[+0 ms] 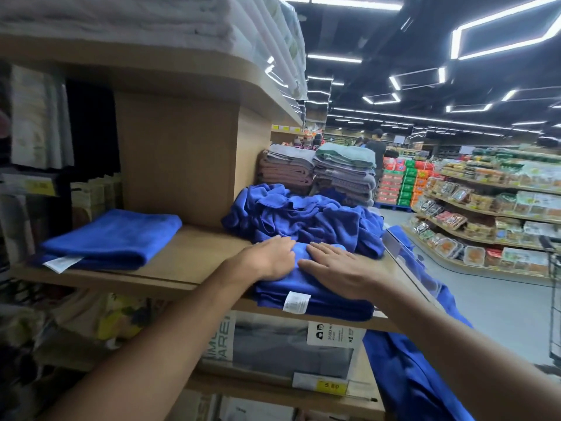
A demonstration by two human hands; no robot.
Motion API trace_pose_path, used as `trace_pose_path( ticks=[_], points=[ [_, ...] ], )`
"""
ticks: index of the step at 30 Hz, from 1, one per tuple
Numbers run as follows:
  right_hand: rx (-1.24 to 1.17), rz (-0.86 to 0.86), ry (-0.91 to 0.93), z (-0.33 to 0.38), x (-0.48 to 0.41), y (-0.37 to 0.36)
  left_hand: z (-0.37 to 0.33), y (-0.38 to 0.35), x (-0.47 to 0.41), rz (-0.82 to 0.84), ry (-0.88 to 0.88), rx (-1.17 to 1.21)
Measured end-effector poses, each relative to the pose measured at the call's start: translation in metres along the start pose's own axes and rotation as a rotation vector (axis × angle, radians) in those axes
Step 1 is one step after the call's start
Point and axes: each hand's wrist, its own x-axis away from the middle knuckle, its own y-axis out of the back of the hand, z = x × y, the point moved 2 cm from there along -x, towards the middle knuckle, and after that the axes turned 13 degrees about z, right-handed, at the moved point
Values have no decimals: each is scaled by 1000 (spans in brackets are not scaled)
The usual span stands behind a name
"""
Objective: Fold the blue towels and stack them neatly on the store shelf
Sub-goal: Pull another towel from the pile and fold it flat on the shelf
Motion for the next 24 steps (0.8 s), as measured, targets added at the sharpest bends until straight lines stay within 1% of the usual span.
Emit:
trace_pose_path(
  ticks=[2, 7, 9, 11, 13, 15, 16, 17, 21, 24],
  points=[
    [47, -4, -14, -3, -2, -7, 10, -7, -5, 40, -11, -8],
    [61, -35, -19, -7, -11, -13, 17, -11, -7, 34, -39, -45],
    [0, -102, -6, -9, -11, -12, 17, -12, -5, 28, -42, -43],
    [-158, -243, -25, -15, -7, -10, 18, -13, -3, 25, -45, -48],
    [-289, -328, -161, -30, 0, -10, 19, -13, -2, 20, -48, -44],
    [-293, -296, -313, -46, 8, -13, 19, -14, -1, 19, -55, -29],
    [-313, -269, -340, -52, 11, -12, 20, -14, 0, 15, -60, -20],
    [-371, -249, -339, -55, 12, -10, 19, -14, 0, 10, -65, -13],
    [-771, -223, -245, -55, 8, 6, 21, -14, 0, -25, -80, 18],
    [-1091, -146, -172, -55, 10, 16, 23, -12, 3, -68, -110, 106]
  ],
)
